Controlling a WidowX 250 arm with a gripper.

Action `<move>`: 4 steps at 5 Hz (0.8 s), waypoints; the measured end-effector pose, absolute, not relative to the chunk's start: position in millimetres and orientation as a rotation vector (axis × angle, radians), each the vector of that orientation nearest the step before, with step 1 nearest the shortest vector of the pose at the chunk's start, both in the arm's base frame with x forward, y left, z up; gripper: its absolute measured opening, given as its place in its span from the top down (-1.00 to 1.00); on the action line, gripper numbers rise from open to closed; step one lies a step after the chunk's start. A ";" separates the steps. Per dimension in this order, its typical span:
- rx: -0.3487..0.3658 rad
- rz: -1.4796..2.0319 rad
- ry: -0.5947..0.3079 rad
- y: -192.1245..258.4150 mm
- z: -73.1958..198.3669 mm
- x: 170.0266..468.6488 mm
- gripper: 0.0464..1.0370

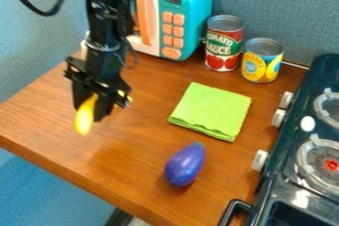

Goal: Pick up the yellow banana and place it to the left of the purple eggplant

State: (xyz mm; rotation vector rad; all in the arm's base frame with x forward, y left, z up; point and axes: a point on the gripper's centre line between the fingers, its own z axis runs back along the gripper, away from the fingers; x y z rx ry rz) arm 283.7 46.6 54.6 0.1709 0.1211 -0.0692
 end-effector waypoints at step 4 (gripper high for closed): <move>0.092 -0.273 0.202 -9.9 18.4 274.5 0.05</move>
